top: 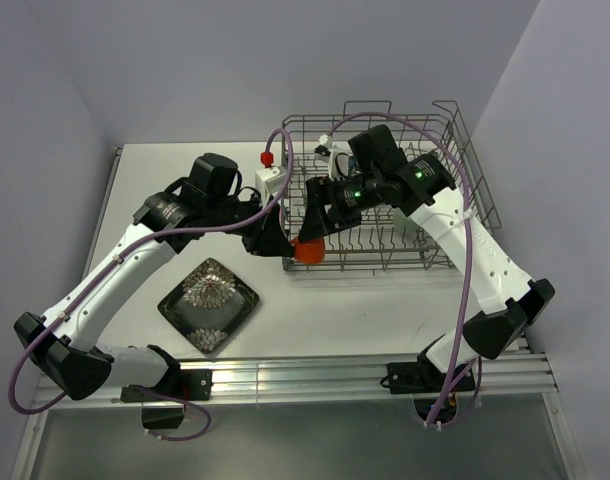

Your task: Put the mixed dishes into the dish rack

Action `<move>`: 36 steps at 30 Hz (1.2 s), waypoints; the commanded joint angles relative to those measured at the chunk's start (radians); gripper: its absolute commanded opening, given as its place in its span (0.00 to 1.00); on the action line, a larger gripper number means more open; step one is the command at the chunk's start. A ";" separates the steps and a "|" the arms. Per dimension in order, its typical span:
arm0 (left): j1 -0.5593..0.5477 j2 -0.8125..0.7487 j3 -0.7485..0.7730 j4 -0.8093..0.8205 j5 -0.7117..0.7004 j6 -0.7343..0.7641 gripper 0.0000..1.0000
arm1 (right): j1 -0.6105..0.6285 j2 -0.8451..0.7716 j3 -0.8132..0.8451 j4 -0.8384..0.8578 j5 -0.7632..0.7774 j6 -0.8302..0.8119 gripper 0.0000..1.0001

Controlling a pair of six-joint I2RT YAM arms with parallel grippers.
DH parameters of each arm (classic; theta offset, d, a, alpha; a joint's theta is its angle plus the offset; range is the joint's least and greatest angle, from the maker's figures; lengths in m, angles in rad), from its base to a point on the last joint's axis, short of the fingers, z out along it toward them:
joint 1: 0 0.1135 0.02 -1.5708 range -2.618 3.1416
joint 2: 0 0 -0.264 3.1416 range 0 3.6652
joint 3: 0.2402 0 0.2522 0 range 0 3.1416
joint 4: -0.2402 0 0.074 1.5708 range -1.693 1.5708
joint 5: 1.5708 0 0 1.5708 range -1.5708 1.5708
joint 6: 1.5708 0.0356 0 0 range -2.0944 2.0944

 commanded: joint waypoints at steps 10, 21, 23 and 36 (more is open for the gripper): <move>-0.004 -0.022 0.021 0.033 0.065 0.033 0.00 | 0.011 -0.103 -0.083 0.062 -0.133 -0.044 0.80; -0.004 -0.025 0.014 0.033 0.063 0.028 0.00 | 0.014 -0.104 -0.103 0.076 -0.157 -0.043 0.75; -0.004 -0.027 0.014 0.030 0.065 0.028 0.00 | 0.017 -0.103 -0.105 0.074 -0.158 -0.044 0.74; -0.004 -0.033 0.010 0.030 0.065 0.024 0.00 | 0.043 -0.103 -0.135 0.082 -0.174 -0.052 0.78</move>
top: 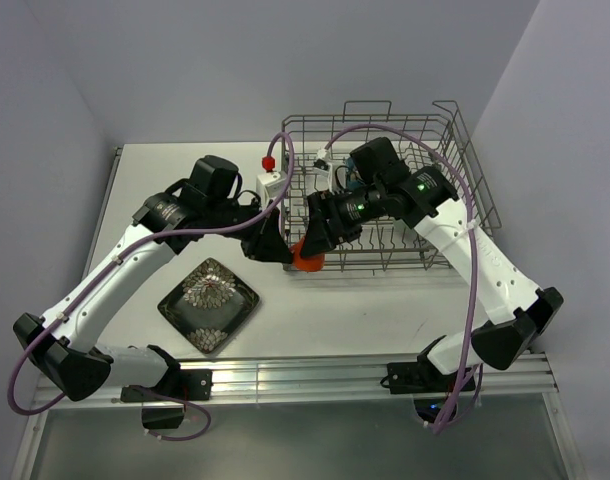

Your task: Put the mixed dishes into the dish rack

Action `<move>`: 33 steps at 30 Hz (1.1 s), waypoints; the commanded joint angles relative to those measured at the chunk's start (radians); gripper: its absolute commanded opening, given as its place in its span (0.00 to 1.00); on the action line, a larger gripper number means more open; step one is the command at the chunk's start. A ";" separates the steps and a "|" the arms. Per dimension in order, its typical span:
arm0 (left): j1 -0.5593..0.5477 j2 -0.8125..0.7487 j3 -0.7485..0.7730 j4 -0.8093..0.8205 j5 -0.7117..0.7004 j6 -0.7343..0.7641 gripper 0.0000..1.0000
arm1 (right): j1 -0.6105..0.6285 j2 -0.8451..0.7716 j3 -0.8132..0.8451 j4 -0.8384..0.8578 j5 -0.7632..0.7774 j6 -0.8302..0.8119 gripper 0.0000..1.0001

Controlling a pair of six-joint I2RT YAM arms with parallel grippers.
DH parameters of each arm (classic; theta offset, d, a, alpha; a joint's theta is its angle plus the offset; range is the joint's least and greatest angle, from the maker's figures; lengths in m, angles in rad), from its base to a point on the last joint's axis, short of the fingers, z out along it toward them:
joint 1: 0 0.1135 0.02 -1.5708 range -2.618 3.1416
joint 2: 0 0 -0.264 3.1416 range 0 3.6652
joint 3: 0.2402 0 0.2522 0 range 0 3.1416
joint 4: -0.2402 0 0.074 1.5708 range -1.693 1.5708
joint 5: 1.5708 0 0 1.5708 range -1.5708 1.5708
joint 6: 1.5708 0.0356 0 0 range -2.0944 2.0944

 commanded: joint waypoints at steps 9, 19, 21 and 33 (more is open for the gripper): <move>-0.001 -0.037 0.005 0.070 0.018 0.009 0.00 | 0.028 -0.026 -0.032 0.047 -0.066 -0.007 0.08; -0.001 -0.031 0.001 0.069 -0.036 -0.013 0.18 | 0.030 -0.049 -0.034 0.090 -0.032 0.021 0.00; -0.002 -0.029 0.004 0.067 -0.037 -0.010 0.24 | 0.028 -0.052 -0.032 0.099 -0.024 0.027 0.00; -0.001 -0.038 -0.009 0.059 -0.085 -0.017 0.70 | 0.028 -0.055 -0.028 0.102 0.009 0.033 0.00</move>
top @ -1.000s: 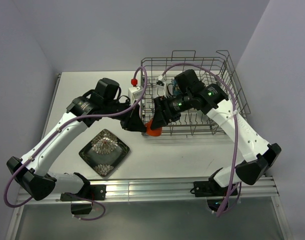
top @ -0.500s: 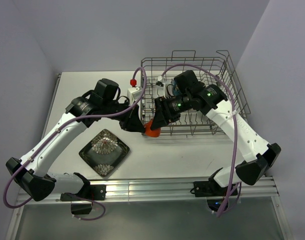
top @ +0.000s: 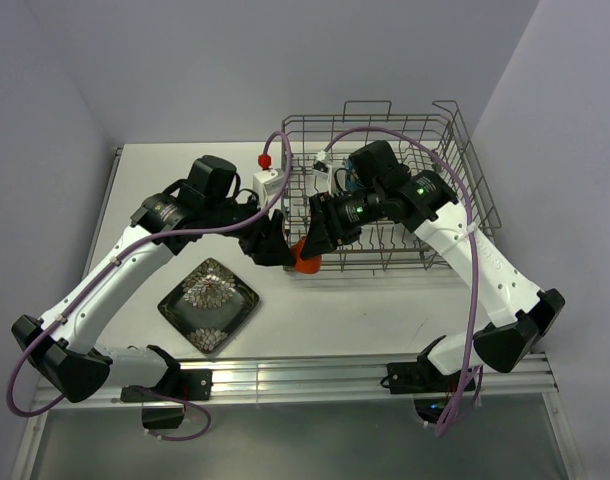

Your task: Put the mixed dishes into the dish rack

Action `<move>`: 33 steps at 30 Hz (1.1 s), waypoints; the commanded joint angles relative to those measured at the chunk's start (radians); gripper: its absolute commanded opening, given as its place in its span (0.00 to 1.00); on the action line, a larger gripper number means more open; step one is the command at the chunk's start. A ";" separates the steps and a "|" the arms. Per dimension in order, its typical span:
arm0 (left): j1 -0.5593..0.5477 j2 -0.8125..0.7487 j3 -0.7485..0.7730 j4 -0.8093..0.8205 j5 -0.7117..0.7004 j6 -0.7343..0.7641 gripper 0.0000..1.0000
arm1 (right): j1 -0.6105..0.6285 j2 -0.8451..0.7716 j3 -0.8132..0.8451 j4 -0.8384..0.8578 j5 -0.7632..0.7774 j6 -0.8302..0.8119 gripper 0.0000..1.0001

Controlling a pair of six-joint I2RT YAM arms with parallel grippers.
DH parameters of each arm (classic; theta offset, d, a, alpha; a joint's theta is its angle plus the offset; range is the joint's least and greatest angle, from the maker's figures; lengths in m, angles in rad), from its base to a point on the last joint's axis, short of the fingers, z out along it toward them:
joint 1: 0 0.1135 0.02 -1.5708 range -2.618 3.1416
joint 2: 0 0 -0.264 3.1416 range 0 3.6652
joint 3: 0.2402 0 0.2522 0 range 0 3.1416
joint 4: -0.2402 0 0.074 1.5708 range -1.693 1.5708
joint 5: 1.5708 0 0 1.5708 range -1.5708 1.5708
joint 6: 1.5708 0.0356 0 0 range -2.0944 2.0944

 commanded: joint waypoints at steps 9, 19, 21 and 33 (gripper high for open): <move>-0.004 -0.029 -0.004 0.063 -0.009 0.005 0.78 | 0.015 -0.028 0.017 0.055 0.006 0.007 0.00; -0.004 -0.035 -0.021 0.063 0.003 0.008 0.79 | 0.013 -0.024 0.017 0.052 0.038 0.009 0.00; -0.004 -0.034 -0.020 0.058 0.000 0.009 0.79 | 0.013 -0.025 0.017 0.054 0.043 0.010 0.00; -0.002 -0.029 -0.029 0.067 0.035 0.009 0.35 | 0.013 -0.022 0.029 0.057 0.020 0.009 0.00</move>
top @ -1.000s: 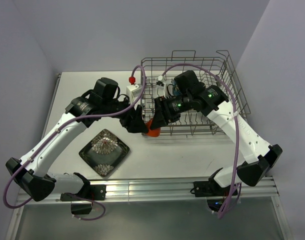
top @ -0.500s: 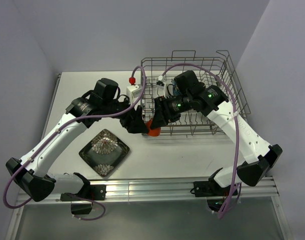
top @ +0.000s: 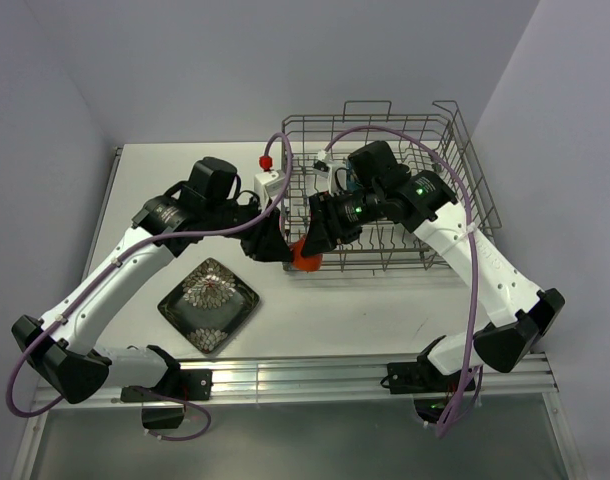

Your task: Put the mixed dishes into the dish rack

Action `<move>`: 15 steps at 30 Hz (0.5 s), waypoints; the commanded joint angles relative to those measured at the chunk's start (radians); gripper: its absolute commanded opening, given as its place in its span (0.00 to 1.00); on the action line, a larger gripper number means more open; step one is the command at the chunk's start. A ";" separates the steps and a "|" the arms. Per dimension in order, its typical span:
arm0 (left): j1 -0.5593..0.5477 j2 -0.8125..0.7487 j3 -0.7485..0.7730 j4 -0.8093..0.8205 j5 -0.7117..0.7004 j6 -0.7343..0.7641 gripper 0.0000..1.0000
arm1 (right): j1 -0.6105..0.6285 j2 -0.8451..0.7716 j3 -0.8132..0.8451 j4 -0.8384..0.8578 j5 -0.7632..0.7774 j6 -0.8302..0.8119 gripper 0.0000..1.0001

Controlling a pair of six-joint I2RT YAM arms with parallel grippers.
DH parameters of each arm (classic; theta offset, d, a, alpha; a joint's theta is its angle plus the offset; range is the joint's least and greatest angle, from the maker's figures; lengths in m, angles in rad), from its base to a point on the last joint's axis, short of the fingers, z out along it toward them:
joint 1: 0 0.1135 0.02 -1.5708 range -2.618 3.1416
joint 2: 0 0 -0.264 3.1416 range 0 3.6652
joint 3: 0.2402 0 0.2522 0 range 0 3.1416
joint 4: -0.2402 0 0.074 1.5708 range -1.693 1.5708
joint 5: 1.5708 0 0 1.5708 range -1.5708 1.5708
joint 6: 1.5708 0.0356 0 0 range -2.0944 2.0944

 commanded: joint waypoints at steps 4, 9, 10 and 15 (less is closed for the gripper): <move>-0.003 -0.021 -0.004 0.035 0.038 0.016 0.18 | 0.009 -0.019 0.037 0.054 -0.054 0.008 0.00; -0.001 -0.021 -0.006 0.040 0.054 0.013 0.00 | 0.007 -0.005 0.057 0.051 -0.061 0.002 0.00; -0.001 -0.021 -0.006 0.040 0.055 0.013 0.00 | 0.007 -0.001 0.063 0.046 -0.061 -0.001 0.00; -0.001 -0.035 -0.003 0.042 0.051 0.025 0.00 | 0.007 0.027 0.092 0.025 -0.112 -0.024 0.21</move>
